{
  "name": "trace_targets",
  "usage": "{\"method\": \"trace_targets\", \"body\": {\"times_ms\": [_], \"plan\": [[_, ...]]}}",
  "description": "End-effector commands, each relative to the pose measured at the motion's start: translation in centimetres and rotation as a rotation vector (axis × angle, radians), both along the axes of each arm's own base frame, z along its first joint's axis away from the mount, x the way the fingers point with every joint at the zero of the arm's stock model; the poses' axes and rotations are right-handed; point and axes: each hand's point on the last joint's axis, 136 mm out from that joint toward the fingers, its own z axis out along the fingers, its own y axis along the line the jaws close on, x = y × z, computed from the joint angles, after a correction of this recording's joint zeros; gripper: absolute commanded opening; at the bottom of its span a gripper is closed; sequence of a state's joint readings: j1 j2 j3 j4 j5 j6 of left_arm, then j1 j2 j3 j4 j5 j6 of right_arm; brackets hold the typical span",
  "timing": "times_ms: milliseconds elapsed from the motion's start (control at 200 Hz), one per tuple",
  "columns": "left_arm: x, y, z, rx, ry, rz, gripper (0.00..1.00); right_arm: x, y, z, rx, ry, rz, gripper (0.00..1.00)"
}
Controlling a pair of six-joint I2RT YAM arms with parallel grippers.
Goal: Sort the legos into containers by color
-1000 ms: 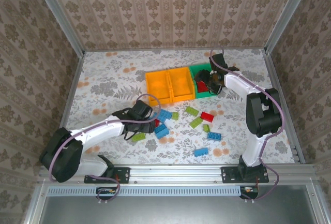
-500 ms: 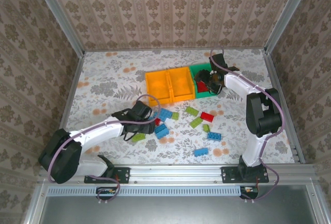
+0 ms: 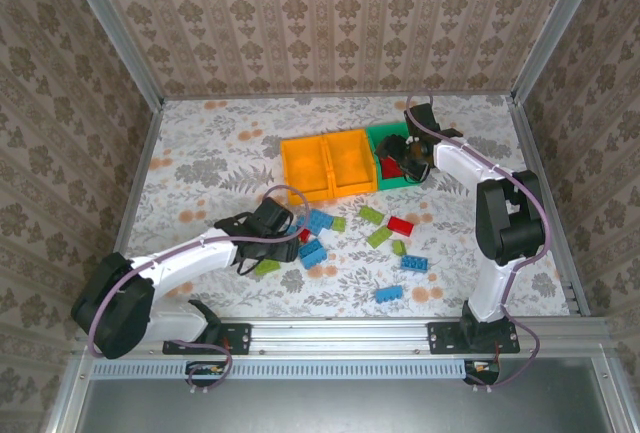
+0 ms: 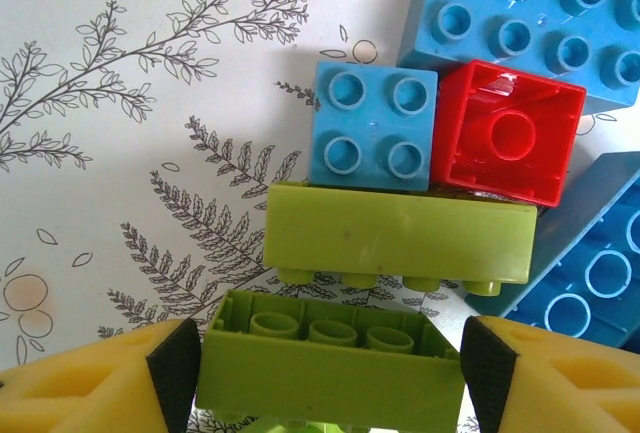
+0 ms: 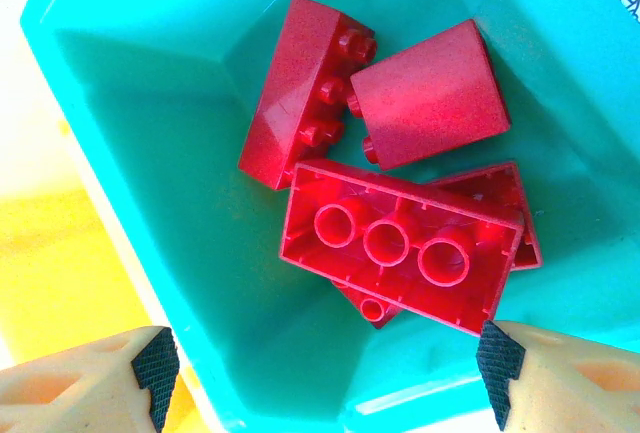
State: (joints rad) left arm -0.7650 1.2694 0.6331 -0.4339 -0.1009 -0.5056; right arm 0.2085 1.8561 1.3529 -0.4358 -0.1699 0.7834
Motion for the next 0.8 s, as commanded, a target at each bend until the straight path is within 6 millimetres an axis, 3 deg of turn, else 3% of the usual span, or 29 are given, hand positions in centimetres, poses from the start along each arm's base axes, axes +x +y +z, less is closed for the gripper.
{"method": "trace_targets", "body": {"times_ms": [0,305,795], "plan": [[-0.7,0.5,0.0,0.024,0.026,0.003,0.73,-0.6,0.3,-0.1,0.009,0.018,0.023,0.82],[-0.7,0.3,0.8,0.032,0.002,-0.022,0.81,-0.6,0.4,-0.2,0.012,0.019,0.024,0.82],[-0.2,-1.4,0.5,-0.003,0.029,-0.047,0.79,-0.6,0.6,-0.7,0.025,0.032,0.023,0.82]]}}
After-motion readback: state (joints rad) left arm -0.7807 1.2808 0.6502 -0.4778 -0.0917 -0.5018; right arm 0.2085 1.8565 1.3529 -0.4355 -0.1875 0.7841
